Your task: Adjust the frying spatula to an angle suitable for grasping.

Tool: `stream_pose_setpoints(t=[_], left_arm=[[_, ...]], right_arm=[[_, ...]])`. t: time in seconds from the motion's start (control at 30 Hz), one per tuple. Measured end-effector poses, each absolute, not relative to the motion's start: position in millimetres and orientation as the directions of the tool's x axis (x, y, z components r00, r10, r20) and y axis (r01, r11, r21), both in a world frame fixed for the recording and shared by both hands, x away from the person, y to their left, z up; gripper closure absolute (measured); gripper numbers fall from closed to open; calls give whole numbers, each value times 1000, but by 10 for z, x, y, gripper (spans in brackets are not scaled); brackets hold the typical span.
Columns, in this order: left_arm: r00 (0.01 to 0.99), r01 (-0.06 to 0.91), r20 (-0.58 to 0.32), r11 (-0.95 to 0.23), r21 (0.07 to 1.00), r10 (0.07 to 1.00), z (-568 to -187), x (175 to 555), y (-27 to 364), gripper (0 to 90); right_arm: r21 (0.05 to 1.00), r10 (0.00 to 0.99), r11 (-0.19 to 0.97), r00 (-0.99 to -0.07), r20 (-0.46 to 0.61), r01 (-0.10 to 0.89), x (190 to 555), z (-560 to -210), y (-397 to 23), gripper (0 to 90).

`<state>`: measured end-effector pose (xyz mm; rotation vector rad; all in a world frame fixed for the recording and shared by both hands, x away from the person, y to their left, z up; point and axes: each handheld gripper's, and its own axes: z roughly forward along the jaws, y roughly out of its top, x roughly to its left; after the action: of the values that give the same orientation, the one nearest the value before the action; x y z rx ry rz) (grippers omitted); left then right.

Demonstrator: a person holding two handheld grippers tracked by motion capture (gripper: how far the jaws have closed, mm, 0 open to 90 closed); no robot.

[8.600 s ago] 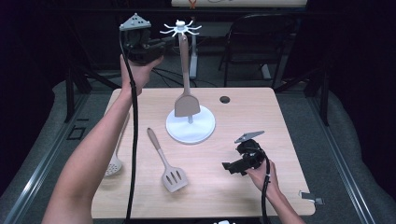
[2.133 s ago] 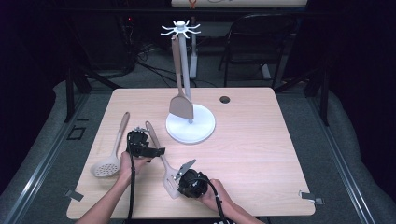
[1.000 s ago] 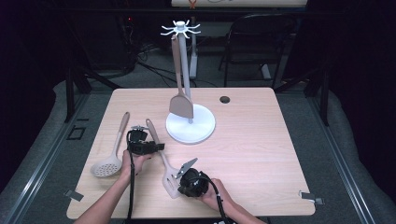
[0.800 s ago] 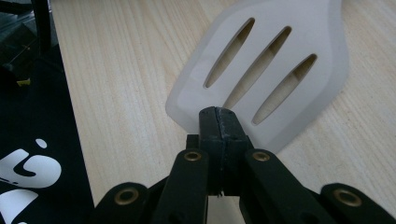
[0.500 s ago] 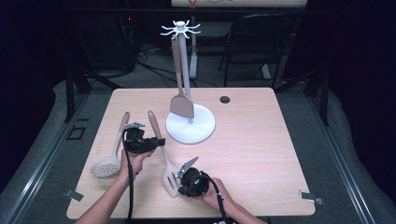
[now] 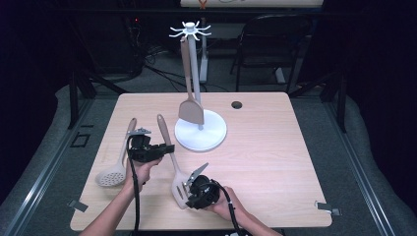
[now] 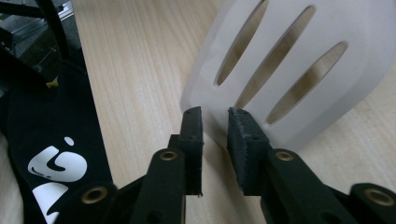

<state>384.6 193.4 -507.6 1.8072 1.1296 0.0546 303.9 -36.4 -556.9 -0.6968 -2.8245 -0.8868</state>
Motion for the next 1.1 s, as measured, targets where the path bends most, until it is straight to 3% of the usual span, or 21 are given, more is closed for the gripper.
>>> stream_pose_setpoints(t=[0.3, 1.1], left_arm=[[597, 635, -396, -110, 765, 698, -4971, 3760, 1883, 730], [639, 600, -382, -121, 791, 668, -4893, 3700, 1835, 743]], right_arm=[[589, 484, 652, -860, 162, 477, 3169, -5339, -496, 622], [681, 567, 553, -815, 115, 480, 3548, -5077, -104, 604]])
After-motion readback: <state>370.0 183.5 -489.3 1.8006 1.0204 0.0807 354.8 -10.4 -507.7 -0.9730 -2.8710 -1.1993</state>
